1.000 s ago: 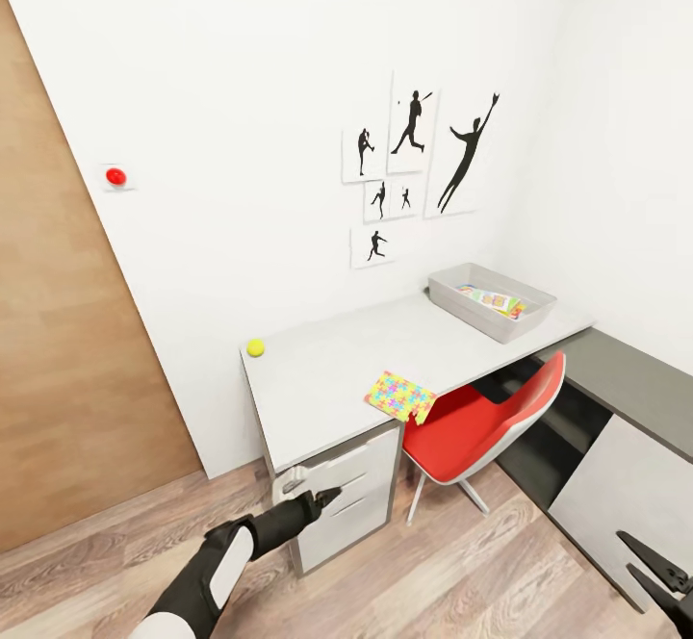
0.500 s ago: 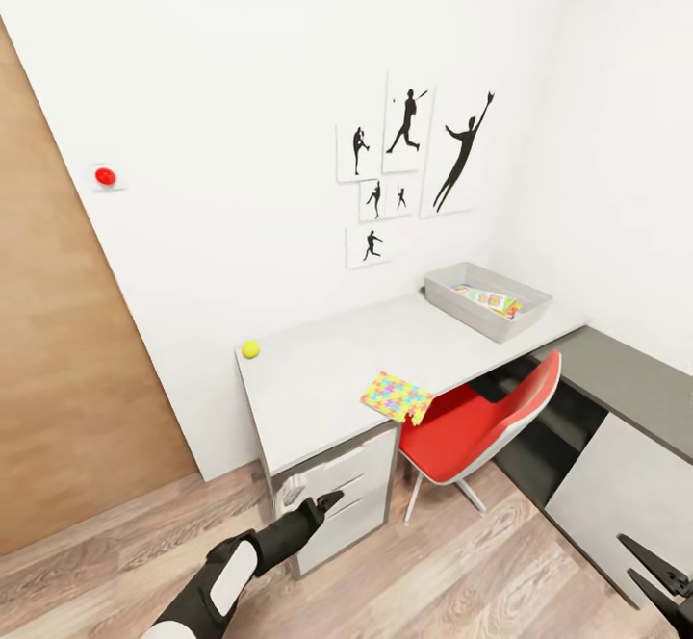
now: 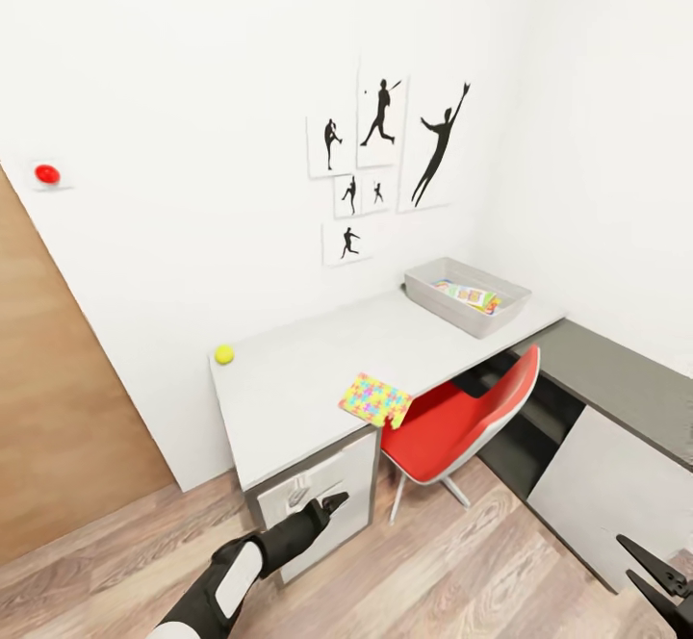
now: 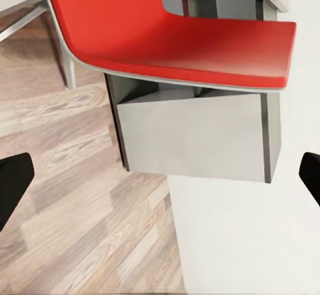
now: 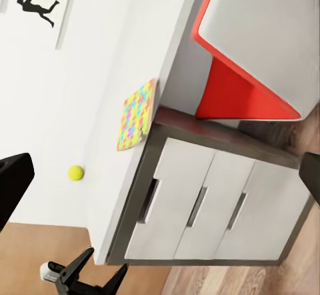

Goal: Put all the toys in the child's room - the three board games (two on the bed and one on the table), the two jigsaw puzzles on the table, and the tennis ball on the table - inside the toy box on the table in the child's room.

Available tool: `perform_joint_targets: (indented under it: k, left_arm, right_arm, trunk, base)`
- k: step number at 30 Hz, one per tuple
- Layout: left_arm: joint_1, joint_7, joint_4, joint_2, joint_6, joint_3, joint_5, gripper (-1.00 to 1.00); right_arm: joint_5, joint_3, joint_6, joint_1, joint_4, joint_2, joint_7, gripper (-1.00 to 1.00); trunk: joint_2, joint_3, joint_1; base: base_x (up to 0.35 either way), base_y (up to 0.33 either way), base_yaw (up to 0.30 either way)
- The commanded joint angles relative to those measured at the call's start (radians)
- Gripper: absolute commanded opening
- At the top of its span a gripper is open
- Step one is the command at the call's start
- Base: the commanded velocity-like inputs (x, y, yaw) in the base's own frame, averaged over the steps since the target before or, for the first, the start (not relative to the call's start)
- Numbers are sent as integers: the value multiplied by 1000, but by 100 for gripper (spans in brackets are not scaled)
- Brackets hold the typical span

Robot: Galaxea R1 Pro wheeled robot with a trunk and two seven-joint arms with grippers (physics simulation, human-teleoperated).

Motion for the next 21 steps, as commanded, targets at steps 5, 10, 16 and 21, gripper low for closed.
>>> perform_joint_targets:
  k: [5, 10, 16, 21]
  left_arm:
    - [-1, -2, 0, -9, 7, 2, 1, 100]
    - [-1, -2, 0, -12, 7, 2, 1, 100]
    - [0, 0, 0, -14, 6, -2, -1, 100]
    - [-1, 0, 0, -15, 4, -3, 0, 100]
  right_arm:
    - [-3, 2, 6, 0, -1, 1, -1, 100]
    - [-3, 4, 5, 0, -1, 1, -3, 100]
    - [0, 7, 5, 0, -9, 4, -5, 100]
    - [0, 21, 5, 0, -12, 5, -6, 100]
  trunk:
    - [-2, -9, 1]
    - [-2, -15, 1]
    - [-2, -21, 1]
    - [-2, -22, 1]
  base:
    - [144, -90, -119]
    - [56, -12, -118]
    - [200, -22, -69]
    - [47, -14, -9]
